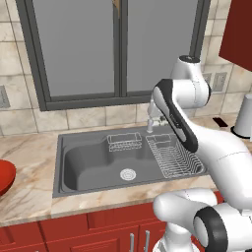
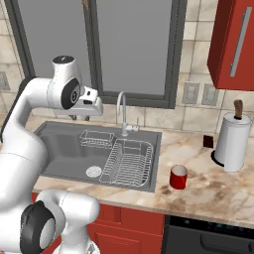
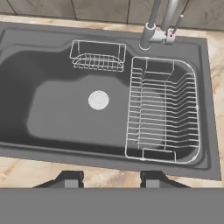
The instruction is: Pick the mug and place it in the sink. Pick the bowl and place it in the open cabinet and then close the cabinet.
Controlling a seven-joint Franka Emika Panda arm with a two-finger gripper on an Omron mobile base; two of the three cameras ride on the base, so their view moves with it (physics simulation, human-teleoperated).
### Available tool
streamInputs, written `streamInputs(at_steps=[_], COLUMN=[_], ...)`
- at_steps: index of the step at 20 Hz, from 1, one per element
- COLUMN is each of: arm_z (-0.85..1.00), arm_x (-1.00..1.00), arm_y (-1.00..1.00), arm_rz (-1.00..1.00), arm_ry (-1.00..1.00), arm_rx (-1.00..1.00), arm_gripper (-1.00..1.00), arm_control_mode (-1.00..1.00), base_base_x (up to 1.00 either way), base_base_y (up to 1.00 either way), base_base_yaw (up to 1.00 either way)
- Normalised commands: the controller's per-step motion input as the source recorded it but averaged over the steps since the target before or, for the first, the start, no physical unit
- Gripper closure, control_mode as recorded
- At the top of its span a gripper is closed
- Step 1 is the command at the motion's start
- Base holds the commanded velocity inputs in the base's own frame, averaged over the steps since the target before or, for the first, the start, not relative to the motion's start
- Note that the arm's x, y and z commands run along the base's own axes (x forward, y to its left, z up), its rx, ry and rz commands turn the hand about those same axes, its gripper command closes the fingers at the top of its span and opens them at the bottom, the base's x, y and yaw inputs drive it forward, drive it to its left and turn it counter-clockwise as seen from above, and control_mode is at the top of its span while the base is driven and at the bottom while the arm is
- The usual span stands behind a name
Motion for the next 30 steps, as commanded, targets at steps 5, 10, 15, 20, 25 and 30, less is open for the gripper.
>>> streamInputs(at_steps=[5,10,15,20,25,30], arm_z=[0.00,-0.04,-0.07,-0.01,0.00,0.00], arm_x=[-0.30,-0.43,-0.64,-0.64,-0.66,-0.65], arm_y=[-0.19,-0.11,-0.18,-0.28,-0.51,-0.48], arm_rz=[0.00,0.01,0.02,0.00,0.09,0.15], arm_ry=[0.00,0.00,0.00,0.00,-0.03,-0.01], arm_rx=[0.00,0.00,0.00,0.00,-0.01,-0.02], arm_gripper=[-1.00,-1.00,-1.00,-1.00,-1.00,-1.00], arm_control_mode=[-1.00,-1.00,-1.00,-1.00,-1.00,-1.00], base_base_x=[0.00,0.00,0.00,0.00,0.00,0.00], base_base_y=[0.00,0.00,0.00,0.00,0.00,0.00], base_base_yaw=[0.00,0.00,0.00,0.00,0.00,0.00])
